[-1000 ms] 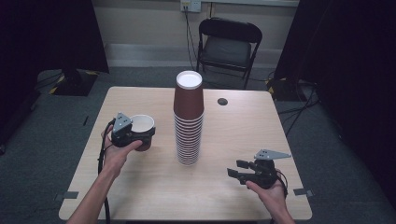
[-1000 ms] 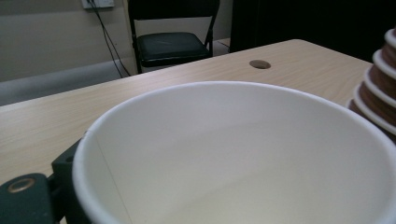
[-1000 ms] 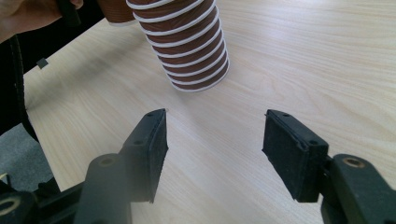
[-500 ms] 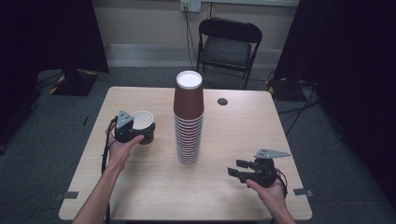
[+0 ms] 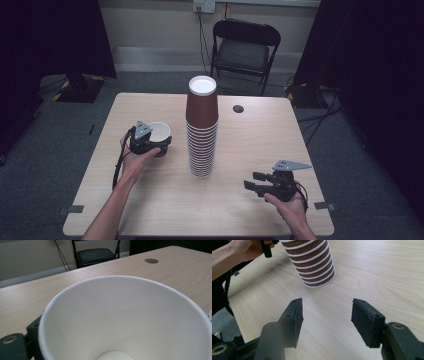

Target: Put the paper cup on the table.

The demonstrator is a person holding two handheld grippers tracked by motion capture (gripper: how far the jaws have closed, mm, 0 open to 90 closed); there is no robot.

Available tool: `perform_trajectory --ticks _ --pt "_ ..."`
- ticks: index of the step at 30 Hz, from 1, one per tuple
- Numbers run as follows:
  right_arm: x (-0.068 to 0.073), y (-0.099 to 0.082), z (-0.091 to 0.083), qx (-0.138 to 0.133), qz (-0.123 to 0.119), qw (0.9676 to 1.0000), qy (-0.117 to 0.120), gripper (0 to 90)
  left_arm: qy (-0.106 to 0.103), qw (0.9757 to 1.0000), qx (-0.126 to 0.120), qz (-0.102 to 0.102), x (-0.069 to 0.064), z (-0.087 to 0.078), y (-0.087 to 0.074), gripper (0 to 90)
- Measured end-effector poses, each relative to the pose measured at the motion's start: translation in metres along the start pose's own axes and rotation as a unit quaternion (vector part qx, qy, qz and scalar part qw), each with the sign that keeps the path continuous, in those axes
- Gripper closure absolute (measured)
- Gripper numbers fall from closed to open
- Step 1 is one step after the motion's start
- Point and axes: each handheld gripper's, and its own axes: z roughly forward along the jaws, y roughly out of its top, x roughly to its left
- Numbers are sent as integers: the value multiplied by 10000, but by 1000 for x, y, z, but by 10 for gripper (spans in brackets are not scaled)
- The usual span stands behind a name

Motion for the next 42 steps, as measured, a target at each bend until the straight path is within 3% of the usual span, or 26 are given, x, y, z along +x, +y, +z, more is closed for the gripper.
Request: perform_trajectory --ticks 1,4,10,13,15,18,23,26,30,35,39,41,42 --pt "0 0 0 -1 5 10000 -17 427 -29 10000 13 -71 0 0 0 69" --pt "-1 0 0 2 15 10000 -28 426 -1 9999 101 82 -1 -2 0 68" --pt "2 2 0 -12 -53 10000 -10 421 30 9999 105 -3 0 -6 -4 70" --pt "4 1 0 -1 -67 10000 -20 420 112 9995 242 167 -1 -5 -5 76" --pt "4 1 -1 -16 -41 10000 -49 420 88 9995 307 71 -1 -5 -7 84" --pt "4 1 -3 -116 -33 9999 -99 422 140 9992 321 170 -3 -6 -8 92" --pt "4 1 -2 -125 -47 9999 -100 422 170 9989 441 75 -2 -9 -8 94" --pt "5 1 -2 -127 -57 9998 -108 422 232 9975 635 209 -5 -9 -9 100" --pt "5 1 -5 -163 -52 9998 -124 422 111 9971 745 54 -3 -8 -12 117" --pt "5 0 -7 -184 -41 9997 -143 434 92 9957 913 147 -2 -8 -14 131" --pt "8 1 -10 -262 -80 9995 -132 439 111 9959 894 92 -3 -8 -17 135" --pt "8 0 -10 -281 -85 9995 -136 439 142 9946 1005 224 -4 -8 -21 144" --pt "8 0 -11 -284 -79 9995 -139 439 123 9949 993 155 -4 -8 -22 151"
